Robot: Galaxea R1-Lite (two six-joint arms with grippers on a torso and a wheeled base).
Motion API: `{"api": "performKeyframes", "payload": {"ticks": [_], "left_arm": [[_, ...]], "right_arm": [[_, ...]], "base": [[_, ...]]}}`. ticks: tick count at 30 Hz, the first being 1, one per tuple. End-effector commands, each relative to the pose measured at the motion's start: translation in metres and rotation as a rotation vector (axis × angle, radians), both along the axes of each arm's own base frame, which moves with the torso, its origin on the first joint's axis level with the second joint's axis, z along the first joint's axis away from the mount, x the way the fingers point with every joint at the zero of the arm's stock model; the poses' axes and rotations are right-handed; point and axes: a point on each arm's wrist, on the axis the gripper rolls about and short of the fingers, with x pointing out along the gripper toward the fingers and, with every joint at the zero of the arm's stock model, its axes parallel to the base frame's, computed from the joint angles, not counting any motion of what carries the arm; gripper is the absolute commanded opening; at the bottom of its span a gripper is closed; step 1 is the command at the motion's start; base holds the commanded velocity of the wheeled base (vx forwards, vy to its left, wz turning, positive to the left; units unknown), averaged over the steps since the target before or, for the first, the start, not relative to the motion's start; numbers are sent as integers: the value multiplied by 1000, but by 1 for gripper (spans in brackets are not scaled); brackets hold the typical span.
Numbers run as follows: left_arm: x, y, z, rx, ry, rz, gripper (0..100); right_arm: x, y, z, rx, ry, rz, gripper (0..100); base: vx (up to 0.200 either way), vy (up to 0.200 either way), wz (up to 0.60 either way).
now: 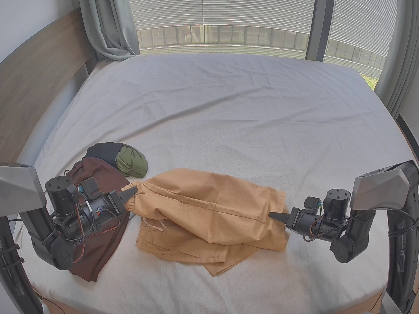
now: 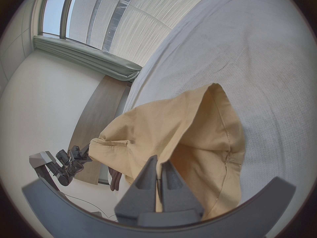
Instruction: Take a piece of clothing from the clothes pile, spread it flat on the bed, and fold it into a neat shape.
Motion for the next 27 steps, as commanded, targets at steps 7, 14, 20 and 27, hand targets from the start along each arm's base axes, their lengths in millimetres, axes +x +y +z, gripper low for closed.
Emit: {"api": "performKeyframes", "payload": {"ticks": [7, 14, 20, 27], "left_arm": [[3, 1, -7, 7, 16, 2, 0], [3, 0, -7, 7, 14, 1, 0], [4, 1, -5, 6, 7, 4, 0], [9, 2, 1, 1, -28, 9, 0]], "right_arm": [[-30, -24, 47, 45, -64, 155, 0], [-31, -23, 44, 41, -59, 159, 0], [-30, -23, 47, 43, -72, 159, 0], [-31, -24, 58, 42, -114, 158, 0]], "base": [[0, 0, 0], [0, 0, 0], [0, 0, 0], [0, 0, 0]]}}
